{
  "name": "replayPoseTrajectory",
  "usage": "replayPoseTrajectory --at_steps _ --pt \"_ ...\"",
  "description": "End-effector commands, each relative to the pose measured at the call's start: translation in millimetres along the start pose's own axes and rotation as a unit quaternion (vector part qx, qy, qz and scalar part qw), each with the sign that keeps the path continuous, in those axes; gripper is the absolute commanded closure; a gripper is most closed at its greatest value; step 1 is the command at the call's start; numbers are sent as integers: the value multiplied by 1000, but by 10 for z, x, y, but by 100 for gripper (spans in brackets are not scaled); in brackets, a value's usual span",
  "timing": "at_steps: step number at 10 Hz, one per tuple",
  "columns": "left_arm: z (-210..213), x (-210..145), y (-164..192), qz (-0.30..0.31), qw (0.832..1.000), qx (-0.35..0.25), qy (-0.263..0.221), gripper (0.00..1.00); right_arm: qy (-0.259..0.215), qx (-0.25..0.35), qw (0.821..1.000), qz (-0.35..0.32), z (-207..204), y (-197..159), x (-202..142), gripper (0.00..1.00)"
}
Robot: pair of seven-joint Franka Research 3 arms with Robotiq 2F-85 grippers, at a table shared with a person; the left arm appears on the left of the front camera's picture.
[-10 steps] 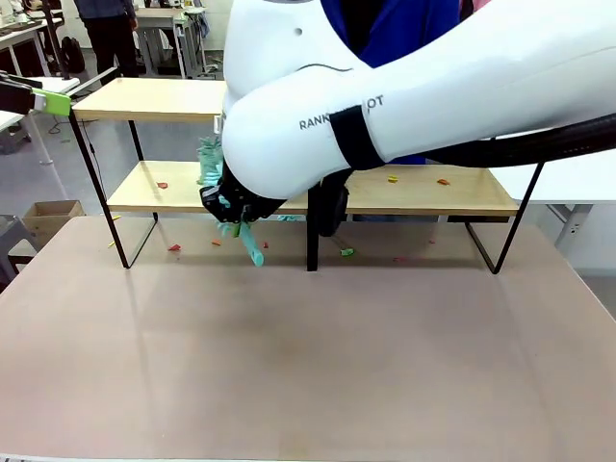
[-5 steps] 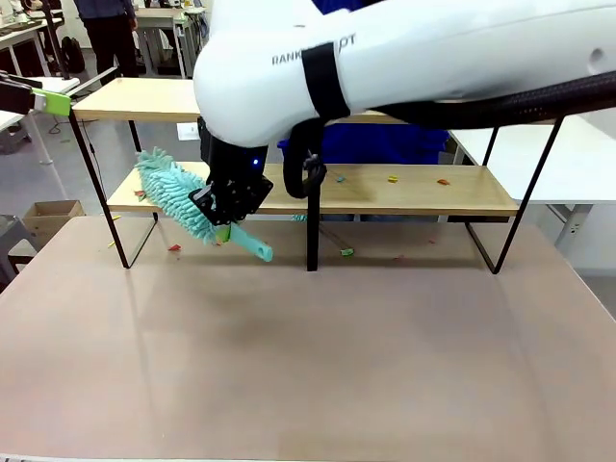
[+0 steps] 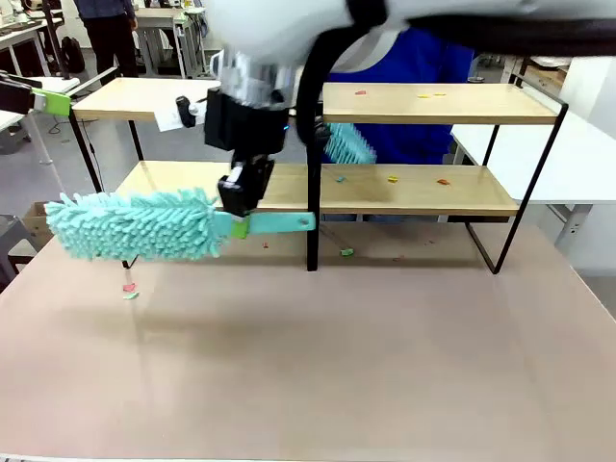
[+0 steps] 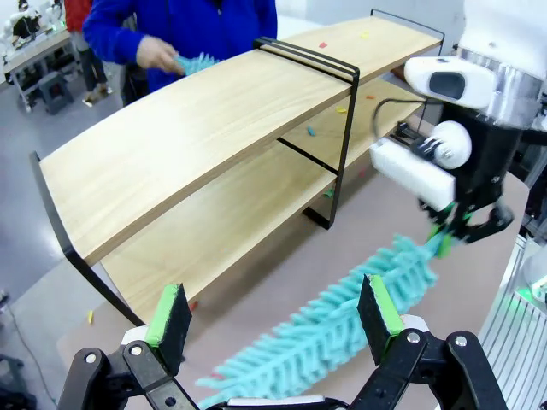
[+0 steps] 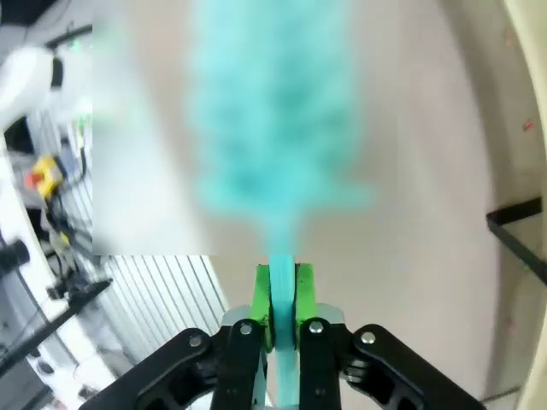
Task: Clean the shelves.
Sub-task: Clean a randomly selected level of the Shelf with the Duster.
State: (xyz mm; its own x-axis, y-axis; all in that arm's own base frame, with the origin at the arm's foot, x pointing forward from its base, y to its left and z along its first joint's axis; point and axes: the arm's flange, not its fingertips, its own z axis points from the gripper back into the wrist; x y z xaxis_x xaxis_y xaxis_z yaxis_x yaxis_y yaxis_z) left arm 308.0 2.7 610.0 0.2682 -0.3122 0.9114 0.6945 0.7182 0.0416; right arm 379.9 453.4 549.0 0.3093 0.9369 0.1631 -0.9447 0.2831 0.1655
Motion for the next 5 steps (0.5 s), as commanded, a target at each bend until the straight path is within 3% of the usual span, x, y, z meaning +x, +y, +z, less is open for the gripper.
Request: replayPoseTrajectory --at_steps 1,5 --pt "-12 -61 -58 3 1000 5 0 0 -9 9 1000 -11 225 9 -572 87" --pt "-12 -61 -58 3 1000 5 0 0 -49 118 992 10 619 348 -1183 87"
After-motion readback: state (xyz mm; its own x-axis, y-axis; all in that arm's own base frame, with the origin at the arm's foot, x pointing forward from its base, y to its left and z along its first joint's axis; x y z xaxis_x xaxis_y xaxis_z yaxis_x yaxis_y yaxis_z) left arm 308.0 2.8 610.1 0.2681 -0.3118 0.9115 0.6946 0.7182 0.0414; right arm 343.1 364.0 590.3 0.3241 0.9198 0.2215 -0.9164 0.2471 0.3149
